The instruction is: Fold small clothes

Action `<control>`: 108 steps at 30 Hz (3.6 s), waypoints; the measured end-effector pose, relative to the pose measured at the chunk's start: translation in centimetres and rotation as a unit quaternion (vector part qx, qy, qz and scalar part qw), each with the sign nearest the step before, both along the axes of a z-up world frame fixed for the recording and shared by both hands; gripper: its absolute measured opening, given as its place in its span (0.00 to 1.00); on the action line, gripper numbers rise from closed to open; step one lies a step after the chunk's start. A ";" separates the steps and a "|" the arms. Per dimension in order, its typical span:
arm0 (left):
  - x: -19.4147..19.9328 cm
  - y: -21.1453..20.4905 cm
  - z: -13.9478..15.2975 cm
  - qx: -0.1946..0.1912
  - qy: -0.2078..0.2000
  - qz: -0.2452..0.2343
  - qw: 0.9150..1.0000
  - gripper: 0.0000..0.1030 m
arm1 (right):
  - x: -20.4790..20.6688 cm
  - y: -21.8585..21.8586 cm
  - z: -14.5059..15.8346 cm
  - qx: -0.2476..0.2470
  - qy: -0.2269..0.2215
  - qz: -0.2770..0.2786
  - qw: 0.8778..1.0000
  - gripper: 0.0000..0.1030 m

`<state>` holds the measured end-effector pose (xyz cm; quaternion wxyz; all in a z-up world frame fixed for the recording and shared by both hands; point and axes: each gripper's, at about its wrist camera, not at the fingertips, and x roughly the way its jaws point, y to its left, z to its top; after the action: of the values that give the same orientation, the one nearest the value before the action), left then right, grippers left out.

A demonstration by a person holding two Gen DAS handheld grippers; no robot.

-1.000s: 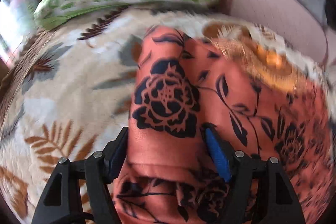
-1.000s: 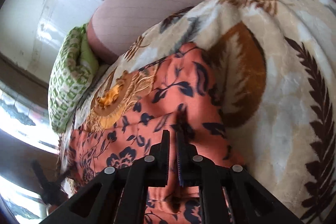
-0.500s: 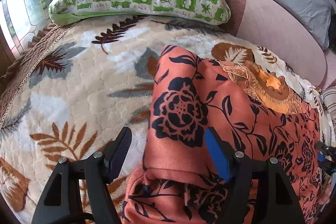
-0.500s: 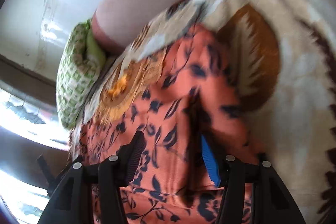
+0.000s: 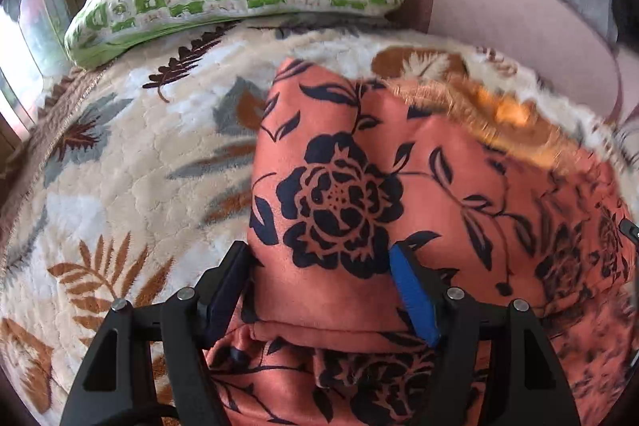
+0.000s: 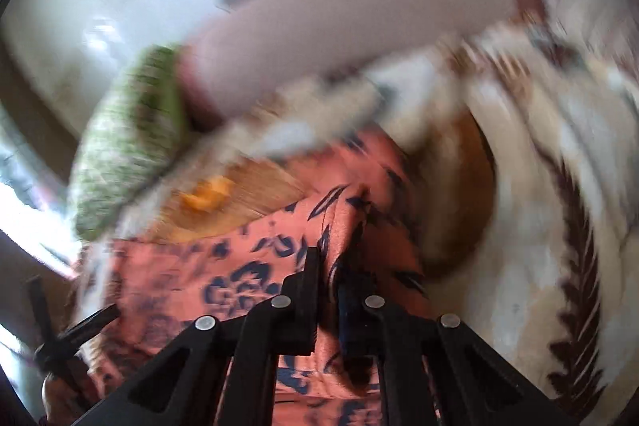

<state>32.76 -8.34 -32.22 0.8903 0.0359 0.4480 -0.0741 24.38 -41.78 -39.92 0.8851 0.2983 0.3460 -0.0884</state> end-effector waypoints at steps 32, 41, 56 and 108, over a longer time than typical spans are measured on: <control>-0.1 -6.5 0.7 0.011 -0.023 -0.074 0.997 0.76 | 2.1 -1.6 0.0 0.065 -0.006 0.049 0.997 0.16; -1.9 -5.1 2.3 -0.010 -0.011 -0.088 0.996 0.76 | -0.1 3.5 2.1 0.040 0.028 0.125 0.991 0.17; -4.8 -6.3 2.7 -0.066 0.001 -0.115 0.991 0.79 | -1.7 8.5 1.4 0.068 0.007 0.169 0.983 0.17; -12.5 3.7 4.5 0.098 -0.105 -0.025 0.989 0.80 | -9.3 11.7 3.8 0.017 -0.084 0.197 0.977 0.24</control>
<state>20.24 -4.67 -27.72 0.9224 0.1415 0.3562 -0.0478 15.12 -30.13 -36.16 0.9057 0.2461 0.3239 0.1189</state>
